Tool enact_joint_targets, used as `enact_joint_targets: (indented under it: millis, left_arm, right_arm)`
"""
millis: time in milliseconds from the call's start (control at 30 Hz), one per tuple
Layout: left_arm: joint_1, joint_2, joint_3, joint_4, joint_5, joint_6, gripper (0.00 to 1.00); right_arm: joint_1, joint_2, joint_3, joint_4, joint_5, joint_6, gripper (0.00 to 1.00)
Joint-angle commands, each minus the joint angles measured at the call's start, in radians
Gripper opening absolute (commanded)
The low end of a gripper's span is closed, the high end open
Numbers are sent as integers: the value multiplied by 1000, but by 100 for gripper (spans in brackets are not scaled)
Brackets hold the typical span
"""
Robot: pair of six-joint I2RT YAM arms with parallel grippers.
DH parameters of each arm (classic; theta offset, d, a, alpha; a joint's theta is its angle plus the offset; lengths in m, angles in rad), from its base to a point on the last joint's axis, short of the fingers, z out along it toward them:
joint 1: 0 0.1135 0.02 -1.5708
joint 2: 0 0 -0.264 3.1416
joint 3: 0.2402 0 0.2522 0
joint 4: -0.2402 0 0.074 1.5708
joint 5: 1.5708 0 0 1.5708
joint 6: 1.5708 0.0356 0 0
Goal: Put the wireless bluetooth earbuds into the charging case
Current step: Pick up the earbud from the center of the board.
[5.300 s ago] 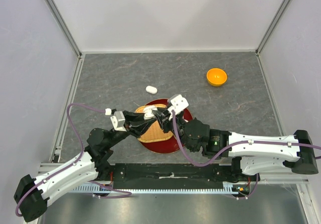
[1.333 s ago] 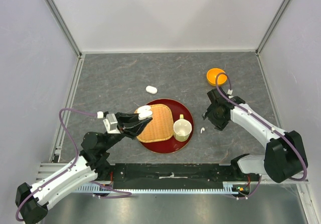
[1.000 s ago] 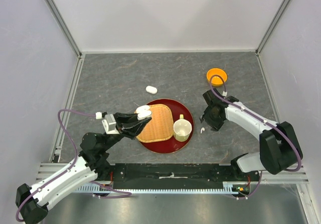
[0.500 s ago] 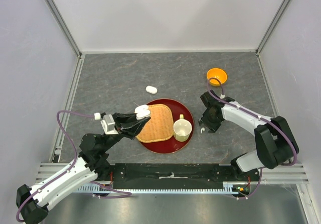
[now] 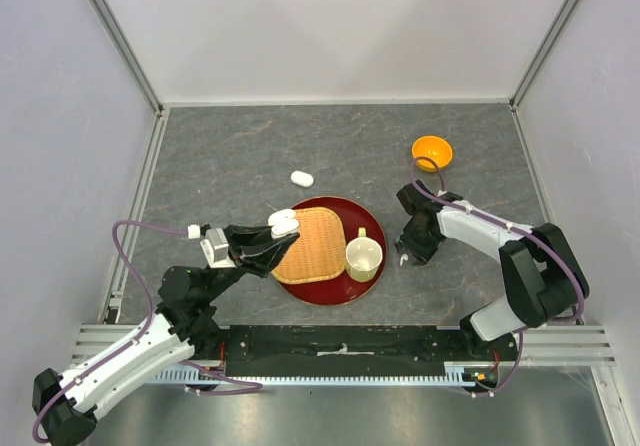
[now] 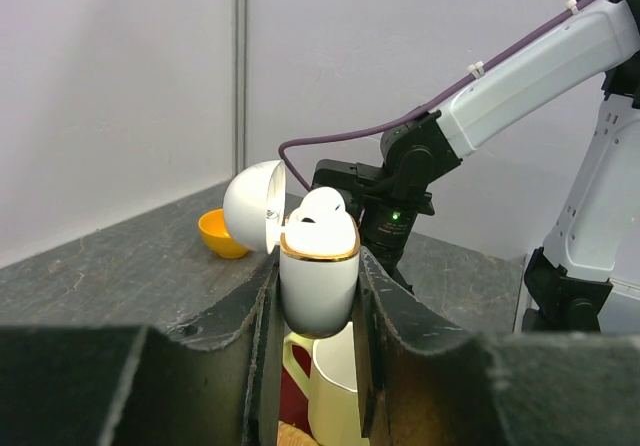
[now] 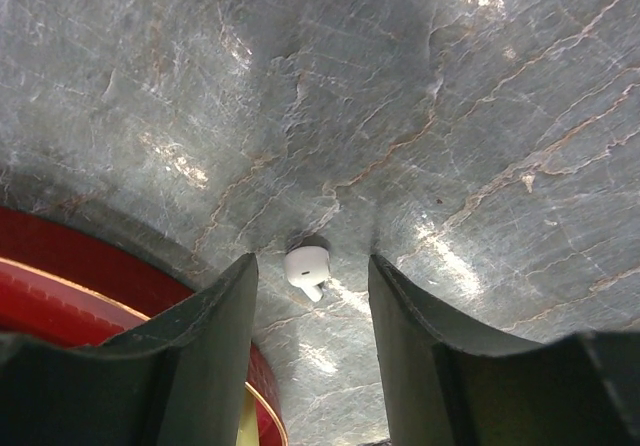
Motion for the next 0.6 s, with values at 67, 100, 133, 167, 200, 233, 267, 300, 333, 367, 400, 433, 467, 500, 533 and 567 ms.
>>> enact_joint_targets:
  millis: [67,100,133,167,200,233,267,300,333,367,400,433,467,500,533,567]
  left_arm:
    - [3,-15,-6,3,-28,37,2]
    - [1,-15,-6,3,-28,37,2]
    - [3,-15,-4,1,-28,37,2]
    - [3,-15,-6,1,-31,38,2]
    - [3,-15,-7,1,-30,38,2]
    - [3,-14,-7,1,-31,40,2]
    - [1,-14,-7,1,-31,40,2]
    - [3,-12,-6,0,-30,41,2]
    - [3,-14,-6,-2,-28,43,2]
    - [3,-14,-6,-4,-30,43,2]
    - [3,-14,-7,-4,-30,43,2]
    - [3,-15,-7,-4,-31,43,2]
    - [1,-14,-7,-5,-31,41,2]
    - [3,-14,-9,-5,-33,43,2]
    - [3,-17,-9,-5,-33,43,2]
    - [3,-17,-7,-5,-35,43,2]
  right_arm:
    - [5,24,3,13,26,39,53]
    - [4,26,3,13,27,39,53]
    - [4,27,3,13,29,41,52]
    - [4,32,3,13,29,42,52]
    - [4,32,4,15,29,42,50]
    - [4,33,4,15,30,44,50]
    - [6,37,4,15,30,45,49]
    - [5,40,6,15,29,45,50]
    - [4,41,6,15,29,44,49]
    - [4,44,7,16,26,44,50]
    - [4,47,7,18,24,45,49]
    - [4,50,9,18,21,42,49]
    - [4,52,10,18,17,42,49]
    - [4,53,10,19,15,42,49]
    - [4,56,10,19,14,44,48]
    - [4,55,12,21,12,42,48]
